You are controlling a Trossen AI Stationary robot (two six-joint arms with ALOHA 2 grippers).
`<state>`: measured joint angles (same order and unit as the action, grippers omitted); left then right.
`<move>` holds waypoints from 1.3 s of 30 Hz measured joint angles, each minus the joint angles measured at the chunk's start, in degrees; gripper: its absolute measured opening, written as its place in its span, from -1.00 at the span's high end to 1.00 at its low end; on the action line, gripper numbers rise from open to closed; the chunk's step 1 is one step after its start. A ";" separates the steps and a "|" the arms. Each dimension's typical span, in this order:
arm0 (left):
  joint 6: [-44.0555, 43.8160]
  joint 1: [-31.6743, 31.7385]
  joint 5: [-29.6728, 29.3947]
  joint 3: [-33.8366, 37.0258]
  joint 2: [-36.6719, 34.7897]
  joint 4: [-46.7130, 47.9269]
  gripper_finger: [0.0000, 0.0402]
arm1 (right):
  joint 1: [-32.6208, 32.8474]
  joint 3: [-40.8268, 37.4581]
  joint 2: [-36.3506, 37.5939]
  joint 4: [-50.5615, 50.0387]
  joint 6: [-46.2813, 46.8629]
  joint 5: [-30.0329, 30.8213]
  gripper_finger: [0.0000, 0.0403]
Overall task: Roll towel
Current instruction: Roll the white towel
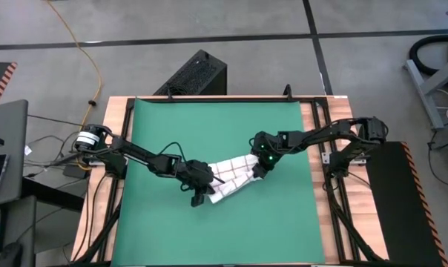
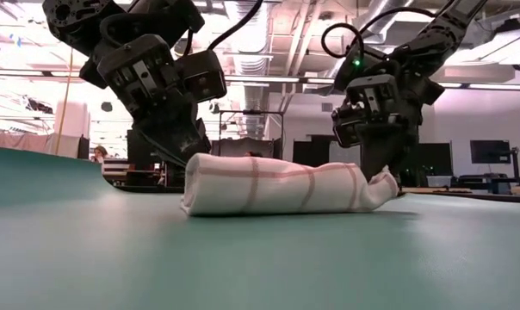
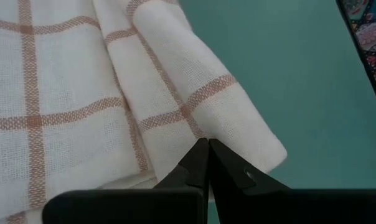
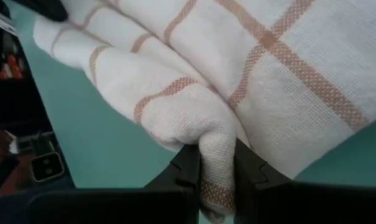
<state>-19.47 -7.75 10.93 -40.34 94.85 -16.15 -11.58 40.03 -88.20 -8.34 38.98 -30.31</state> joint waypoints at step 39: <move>14.23 0.24 -13.61 -13.03 2.87 10.66 1.00 | -5.32 0.09 -0.29 -6.08 -0.63 1.21 0.70</move>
<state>-5.23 -7.51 -2.68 -53.36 97.72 -5.50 -16.91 40.12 -88.49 -14.41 38.35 -29.10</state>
